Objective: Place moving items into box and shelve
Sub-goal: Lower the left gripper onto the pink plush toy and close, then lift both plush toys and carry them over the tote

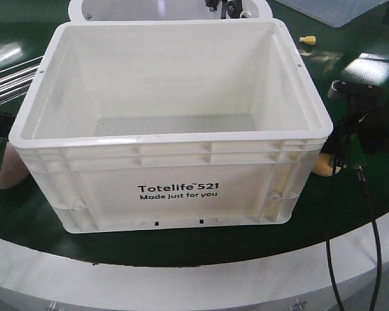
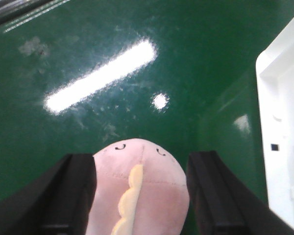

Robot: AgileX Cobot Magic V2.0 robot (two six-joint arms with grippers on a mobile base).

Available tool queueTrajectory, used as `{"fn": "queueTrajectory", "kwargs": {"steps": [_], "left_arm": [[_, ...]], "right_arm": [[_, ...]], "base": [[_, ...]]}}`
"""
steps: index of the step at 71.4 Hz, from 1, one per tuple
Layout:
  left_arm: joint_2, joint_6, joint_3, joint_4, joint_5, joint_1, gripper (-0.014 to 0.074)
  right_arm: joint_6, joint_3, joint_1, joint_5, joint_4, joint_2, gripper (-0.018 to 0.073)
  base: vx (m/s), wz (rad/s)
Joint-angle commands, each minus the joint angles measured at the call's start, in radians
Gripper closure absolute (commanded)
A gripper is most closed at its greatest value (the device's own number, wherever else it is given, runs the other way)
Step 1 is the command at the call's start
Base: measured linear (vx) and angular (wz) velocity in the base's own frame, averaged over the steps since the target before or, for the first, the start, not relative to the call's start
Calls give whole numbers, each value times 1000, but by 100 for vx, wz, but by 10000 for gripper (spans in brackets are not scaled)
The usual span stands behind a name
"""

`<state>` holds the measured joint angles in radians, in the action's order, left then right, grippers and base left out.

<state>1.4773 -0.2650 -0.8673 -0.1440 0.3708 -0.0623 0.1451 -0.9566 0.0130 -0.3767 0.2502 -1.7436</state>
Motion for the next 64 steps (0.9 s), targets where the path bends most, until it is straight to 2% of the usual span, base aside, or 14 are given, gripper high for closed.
{"fn": "queueTrajectory", "kwargs": {"steps": [1, 26, 33, 38, 44, 57, 64], "left_arm": [[-14, -11, -36, 2, -44, -2, 76], [66, -11, -36, 8, 10, -2, 76], [84, -11, -36, 8, 21, -2, 105], [94, -11, -36, 8, 32, -2, 161], [103, -10, -36, 8, 45, -2, 275], [110, -9, -36, 0, 47, -2, 617], [109, -9, -36, 0, 28, -2, 625]], "right_arm": [[11, -24, -6, 46, -1, 29, 574], [11, -24, -6, 49, -1, 29, 574], [11, -24, -6, 50, -1, 29, 574], [11, -24, -6, 51, -1, 29, 574], [11, -24, -6, 52, -1, 29, 574], [11, -24, -6, 52, -1, 29, 574], [11, -24, -6, 52, -1, 29, 574]], "base": [[0, 0], [0, 0], [0, 0], [0, 0], [0, 0], [0, 0], [0, 0]]}}
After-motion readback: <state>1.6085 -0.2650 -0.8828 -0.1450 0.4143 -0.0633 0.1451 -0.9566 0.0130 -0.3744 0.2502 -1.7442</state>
